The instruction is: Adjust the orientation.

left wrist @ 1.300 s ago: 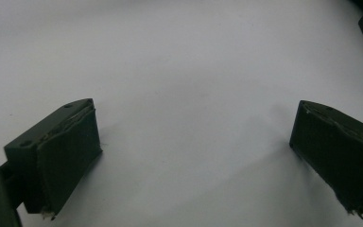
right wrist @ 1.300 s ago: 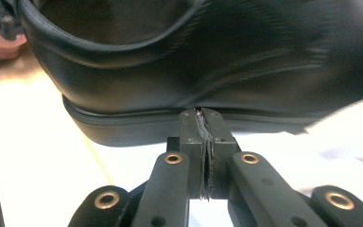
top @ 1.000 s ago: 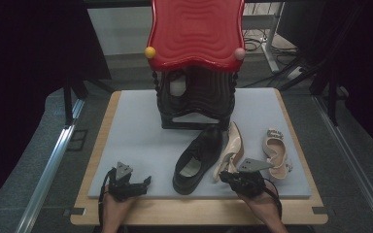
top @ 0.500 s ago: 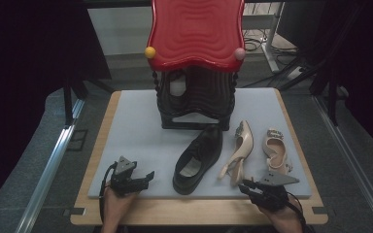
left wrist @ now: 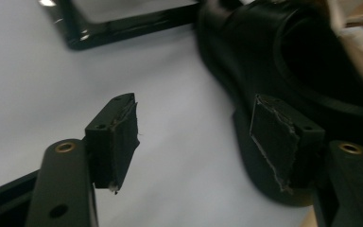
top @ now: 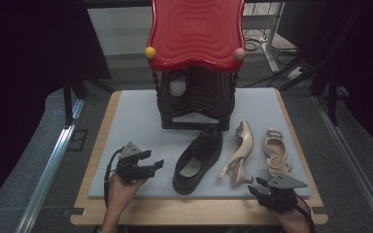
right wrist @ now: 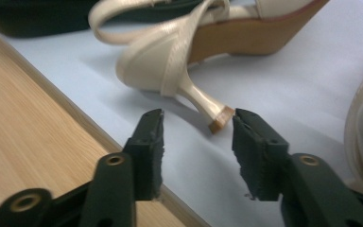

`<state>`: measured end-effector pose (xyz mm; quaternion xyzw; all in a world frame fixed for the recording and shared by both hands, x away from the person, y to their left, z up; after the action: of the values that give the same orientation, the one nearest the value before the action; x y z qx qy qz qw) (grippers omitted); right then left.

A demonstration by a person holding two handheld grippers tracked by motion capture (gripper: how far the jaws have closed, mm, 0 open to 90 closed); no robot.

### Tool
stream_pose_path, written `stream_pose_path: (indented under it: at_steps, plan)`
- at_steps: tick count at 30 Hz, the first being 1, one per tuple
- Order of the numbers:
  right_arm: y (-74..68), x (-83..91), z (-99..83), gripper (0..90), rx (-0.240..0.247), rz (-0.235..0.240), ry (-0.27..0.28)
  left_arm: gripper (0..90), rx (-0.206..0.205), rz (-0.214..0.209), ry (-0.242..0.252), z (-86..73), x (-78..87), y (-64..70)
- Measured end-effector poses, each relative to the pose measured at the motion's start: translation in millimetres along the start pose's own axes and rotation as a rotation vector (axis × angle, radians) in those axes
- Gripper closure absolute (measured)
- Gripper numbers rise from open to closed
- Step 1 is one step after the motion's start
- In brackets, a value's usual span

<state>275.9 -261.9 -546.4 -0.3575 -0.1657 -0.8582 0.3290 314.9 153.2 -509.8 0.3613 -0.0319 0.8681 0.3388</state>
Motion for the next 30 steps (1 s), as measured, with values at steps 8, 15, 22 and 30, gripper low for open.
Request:
stream_pose_path:
  at_steps: [8, 15, 22, 30]
  plan:
    - [6.3, -4.3, -11.0, 43.3, 0.014, -0.027, -0.021, 39.8, -0.082, -0.055, -0.048, 37.7, -9.1, 19.8]
    - [15.0, -6.8, -17.1, 34.0, -0.01, -0.003, 0.0, 44.2, -0.125, -0.109, -0.121, 58.0, -28.2, 33.3]
    - [18.1, -6.8, -19.8, 32.7, 0.0, 0.02, 0.024, 50.8, -0.138, -0.102, -0.195, 65.6, -46.8, 37.4]
    - [18.1, -7.0, -20.7, 31.6, 0.003, 0.028, 0.03, 53.5, -0.159, -0.13, -0.227, 63.9, -46.1, 38.5]
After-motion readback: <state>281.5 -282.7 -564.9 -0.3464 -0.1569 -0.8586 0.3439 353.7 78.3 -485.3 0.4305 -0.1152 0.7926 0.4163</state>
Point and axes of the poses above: each handheld gripper's, and its own axes: x roughly backward along the jaws, z roughly out of its top, y roughly to its right, the point moved 4 cm from there along -x, roughly forward along the jaws, and after that the axes turned 9 degrees about -y, right-handed, at the moved point
